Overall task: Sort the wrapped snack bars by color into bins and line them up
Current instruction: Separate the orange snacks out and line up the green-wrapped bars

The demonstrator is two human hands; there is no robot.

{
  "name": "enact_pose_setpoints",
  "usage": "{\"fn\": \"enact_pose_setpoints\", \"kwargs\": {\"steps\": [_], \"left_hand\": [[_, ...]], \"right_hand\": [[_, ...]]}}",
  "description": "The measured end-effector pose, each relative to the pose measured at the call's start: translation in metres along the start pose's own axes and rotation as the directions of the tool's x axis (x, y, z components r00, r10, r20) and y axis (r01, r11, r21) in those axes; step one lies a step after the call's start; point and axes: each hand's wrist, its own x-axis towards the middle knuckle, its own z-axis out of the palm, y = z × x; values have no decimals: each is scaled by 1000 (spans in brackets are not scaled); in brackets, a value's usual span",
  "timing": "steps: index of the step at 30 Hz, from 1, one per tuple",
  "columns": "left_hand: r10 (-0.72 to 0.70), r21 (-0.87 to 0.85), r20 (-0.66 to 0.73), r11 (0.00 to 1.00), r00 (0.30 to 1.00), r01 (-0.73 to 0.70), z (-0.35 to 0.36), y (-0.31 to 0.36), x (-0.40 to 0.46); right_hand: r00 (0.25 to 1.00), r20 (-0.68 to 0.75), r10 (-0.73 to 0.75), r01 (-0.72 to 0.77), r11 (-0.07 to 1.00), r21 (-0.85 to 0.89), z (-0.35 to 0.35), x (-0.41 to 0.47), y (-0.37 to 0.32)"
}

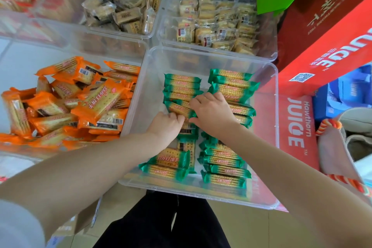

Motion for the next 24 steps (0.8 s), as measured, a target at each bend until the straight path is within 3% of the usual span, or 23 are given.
{"fn": "enact_pose_setpoints", "kwargs": {"steps": [6,14,19,22,24], "left_hand": [[0,-190,118,981,993,23,-21,-26,-12],[56,143,106,987,993,-71,-16,-32,-12],[-56,122,-23,991,998,58,-5,-29,-2],[-119,90,-66,988,991,125,-5,-25,-1],[-164,74,-97,982,982,172,-11,-25,-2]], "right_hand": [[998,-28,58,-59,998,-32,8,10,-11],[998,51,28,-24,997,-73,4,18,-4],[999,4,-36,37,998,-52,-3,12,-2],[972,-202,-121,131,991,35,-8,-2,-10],[966,-153,-210,228,968,107,-7,-17,-19]]}}
